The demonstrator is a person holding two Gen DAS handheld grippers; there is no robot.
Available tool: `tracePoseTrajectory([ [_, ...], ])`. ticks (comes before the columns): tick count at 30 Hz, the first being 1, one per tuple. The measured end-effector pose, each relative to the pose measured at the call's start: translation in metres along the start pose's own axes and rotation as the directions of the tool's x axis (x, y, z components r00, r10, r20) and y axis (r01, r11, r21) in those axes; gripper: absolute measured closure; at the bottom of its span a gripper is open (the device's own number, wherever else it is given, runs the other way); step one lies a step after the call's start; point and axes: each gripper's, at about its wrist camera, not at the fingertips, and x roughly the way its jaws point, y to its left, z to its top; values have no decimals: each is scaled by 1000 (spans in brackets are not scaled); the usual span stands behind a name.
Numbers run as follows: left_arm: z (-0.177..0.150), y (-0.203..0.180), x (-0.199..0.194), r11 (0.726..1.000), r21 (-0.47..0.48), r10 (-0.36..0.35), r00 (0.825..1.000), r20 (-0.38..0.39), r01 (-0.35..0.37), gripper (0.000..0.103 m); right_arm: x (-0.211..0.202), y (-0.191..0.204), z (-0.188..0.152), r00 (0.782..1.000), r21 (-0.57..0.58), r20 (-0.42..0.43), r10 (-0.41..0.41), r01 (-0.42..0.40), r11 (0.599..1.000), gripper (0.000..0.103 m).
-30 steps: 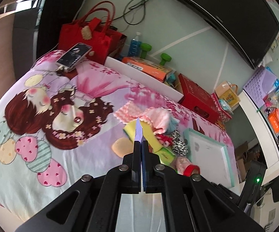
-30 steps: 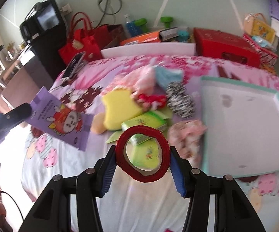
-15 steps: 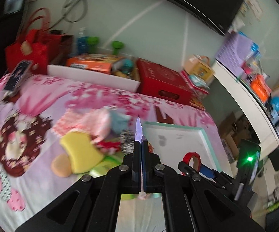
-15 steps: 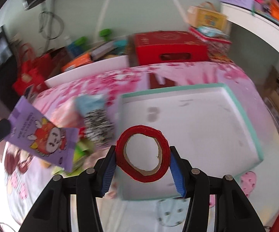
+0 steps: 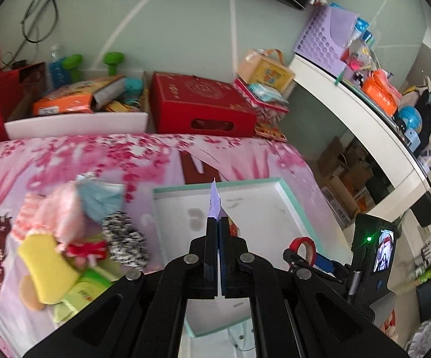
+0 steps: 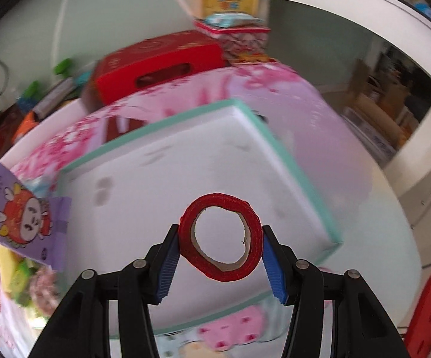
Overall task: Organize soft objects
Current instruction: 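Carry the packet and tape roll into the white tray and open both tools, then move both open tools back over the pile of soft items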
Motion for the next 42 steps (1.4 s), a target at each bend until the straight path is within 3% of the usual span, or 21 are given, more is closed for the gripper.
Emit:
tracePoseTrajectory([
  [6, -8, -16, 32, 999, 23, -36, 999, -38, 37, 103, 16, -27, 0, 998, 51, -21, -62, 63, 997, 48],
  [11, -19, -14, 66, 999, 6, -32, 995, -94, 33, 103, 24, -33, -1, 998, 67, -17, -57, 58, 996, 48],
  [26, -48, 15, 101, 996, -55, 59, 974, -219, -73, 101, 37, -26, -4, 997, 50, -66, -47, 51, 997, 46],
  [28, -48, 17, 100, 994, -51, 78, 970, -230, -92, 94, 37, -25, -3, 997, 42, -69, -46, 49, 998, 42],
  [29, -48, 18, 100, 993, -50, 88, 968, -234, -103, 90, 35, -24, -3, 997, 38, -67, -47, 50, 998, 35],
  [31, -48, 21, 98, 992, -58, 98, 966, -240, -115, 64, 32, -21, -2, 997, 29, -60, -57, 59, 998, 26],
  [35, -45, 21, 92, 990, -50, 117, 966, -232, -132, 47, 26, -19, 0, 996, 14, -45, -71, 72, 997, 13],
  [37, -44, 20, 90, 988, -38, 140, 965, -220, -152, 33, 26, -19, 0, 996, 11, -46, -76, 76, 997, 2],
  [40, -42, 21, 87, 982, -28, 177, 964, -200, -186, 15, 25, -19, -1, 996, 8, -44, -80, 80, 997, 0],
  [42, -41, 23, 87, 978, -21, 201, 962, -187, -209, 9, 24, -19, -1, 996, 10, -43, -79, 80, 997, 0],
])
